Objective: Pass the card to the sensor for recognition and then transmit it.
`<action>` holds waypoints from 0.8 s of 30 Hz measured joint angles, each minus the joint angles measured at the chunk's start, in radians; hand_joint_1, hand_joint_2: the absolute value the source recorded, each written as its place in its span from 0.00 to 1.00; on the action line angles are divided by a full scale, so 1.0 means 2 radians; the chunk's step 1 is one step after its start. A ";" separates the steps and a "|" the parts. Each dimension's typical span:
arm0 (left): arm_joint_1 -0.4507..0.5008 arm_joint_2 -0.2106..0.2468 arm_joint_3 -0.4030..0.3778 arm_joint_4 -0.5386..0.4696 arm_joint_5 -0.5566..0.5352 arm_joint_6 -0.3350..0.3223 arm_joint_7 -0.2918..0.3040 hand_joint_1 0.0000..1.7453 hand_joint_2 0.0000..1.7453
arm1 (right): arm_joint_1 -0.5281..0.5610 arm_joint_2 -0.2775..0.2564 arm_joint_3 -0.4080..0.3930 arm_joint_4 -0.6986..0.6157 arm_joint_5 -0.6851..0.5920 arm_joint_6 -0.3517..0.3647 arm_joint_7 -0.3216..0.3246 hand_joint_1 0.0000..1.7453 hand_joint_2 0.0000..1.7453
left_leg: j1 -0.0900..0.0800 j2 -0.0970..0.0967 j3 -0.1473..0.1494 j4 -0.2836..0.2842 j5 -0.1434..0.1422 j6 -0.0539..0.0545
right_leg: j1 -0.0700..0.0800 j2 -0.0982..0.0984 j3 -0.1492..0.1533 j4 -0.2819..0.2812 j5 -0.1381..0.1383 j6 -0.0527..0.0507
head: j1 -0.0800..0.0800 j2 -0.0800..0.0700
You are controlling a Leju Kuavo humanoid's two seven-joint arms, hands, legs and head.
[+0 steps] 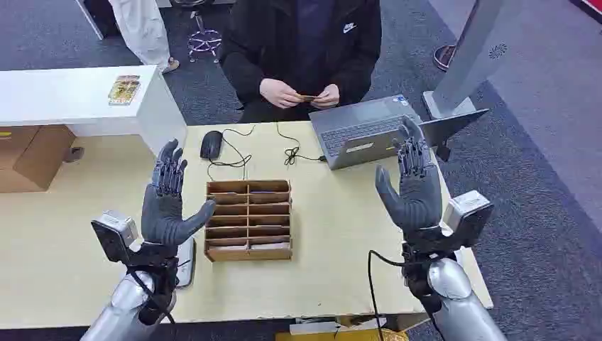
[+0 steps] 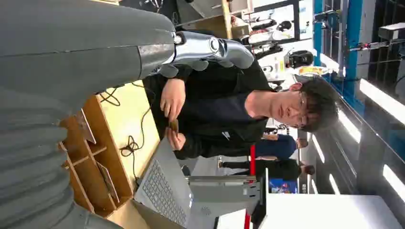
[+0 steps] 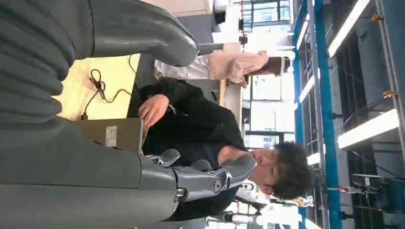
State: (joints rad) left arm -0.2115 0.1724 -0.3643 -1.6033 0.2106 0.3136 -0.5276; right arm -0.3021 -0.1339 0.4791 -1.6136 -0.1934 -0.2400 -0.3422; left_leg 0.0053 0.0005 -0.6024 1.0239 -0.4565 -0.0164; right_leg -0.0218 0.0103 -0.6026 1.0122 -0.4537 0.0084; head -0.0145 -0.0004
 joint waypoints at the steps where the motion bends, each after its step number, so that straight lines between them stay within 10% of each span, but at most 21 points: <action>1: 0.000 0.000 0.000 0.000 0.000 0.000 0.000 0.00 1.00 | 0.000 0.000 0.000 0.000 0.000 0.000 0.000 0.00 1.00 | 0.000 0.000 0.000 0.000 0.000 0.000 | 0.000 0.000 0.000 0.000 0.000 0.000 | 0.000 0.000; 24: -0.031 0.005 0.026 0.046 -0.082 0.066 0.000 0.00 1.00 | 0.000 0.000 0.000 0.000 0.000 0.000 0.000 0.00 1.00 | 0.000 0.000 0.000 0.000 0.000 0.000 | 0.000 0.000 0.000 0.000 0.000 0.000 | 0.000 0.000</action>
State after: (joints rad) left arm -0.2745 0.1827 -0.3124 -1.5106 0.0465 0.4460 -0.5276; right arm -0.3021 -0.1339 0.4791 -1.6136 -0.1934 -0.2403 -0.3422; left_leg 0.0053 0.0005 -0.6024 1.0239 -0.4565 -0.0165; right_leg -0.0217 0.0103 -0.6027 1.0122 -0.4537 0.0084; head -0.0145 -0.0004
